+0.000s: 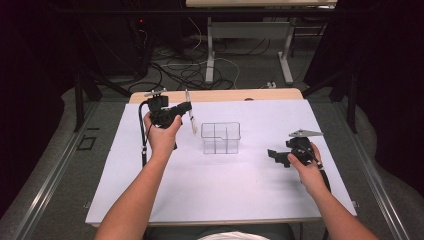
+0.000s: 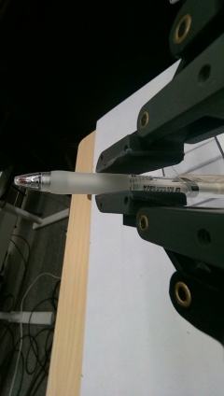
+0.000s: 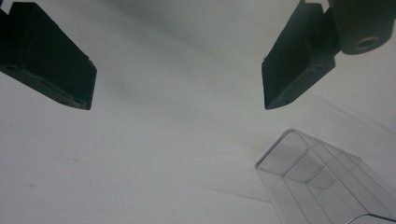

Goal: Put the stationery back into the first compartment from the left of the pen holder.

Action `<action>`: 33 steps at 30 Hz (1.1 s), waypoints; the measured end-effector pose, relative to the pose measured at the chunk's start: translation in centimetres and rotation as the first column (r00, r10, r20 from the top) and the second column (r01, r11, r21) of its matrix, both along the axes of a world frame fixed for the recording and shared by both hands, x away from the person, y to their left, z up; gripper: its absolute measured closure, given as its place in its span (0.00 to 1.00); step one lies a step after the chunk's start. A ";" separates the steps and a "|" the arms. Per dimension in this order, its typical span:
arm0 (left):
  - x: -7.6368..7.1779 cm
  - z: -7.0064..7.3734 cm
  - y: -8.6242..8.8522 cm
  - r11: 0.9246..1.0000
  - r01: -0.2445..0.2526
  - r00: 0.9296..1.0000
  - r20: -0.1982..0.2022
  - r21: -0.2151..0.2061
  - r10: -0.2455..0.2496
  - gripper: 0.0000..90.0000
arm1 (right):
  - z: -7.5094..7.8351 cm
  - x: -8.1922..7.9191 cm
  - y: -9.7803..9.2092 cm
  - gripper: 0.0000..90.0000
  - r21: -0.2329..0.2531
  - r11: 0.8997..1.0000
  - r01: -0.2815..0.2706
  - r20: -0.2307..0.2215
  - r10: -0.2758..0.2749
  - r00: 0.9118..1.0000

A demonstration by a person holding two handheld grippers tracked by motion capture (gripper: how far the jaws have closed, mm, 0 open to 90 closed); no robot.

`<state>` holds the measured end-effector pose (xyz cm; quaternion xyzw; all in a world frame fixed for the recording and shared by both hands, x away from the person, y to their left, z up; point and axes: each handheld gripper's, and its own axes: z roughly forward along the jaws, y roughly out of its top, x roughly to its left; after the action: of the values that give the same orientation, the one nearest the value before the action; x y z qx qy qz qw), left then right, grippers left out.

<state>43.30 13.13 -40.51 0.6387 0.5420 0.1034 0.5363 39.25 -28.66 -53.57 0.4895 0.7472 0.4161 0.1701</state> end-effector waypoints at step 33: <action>1.5 -1.8 -4.0 0.999 -0.009 1.000 0.025 0.052 0.008 0.89 | 0.0 0.0 0.0 0.13 0.002 1.000 -0.003 -0.003 0.003 1.000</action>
<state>44.80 9.10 -42.29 0.6490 0.5349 0.1278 0.5257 39.20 -28.71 -53.60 0.4892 0.7479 0.4161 0.1679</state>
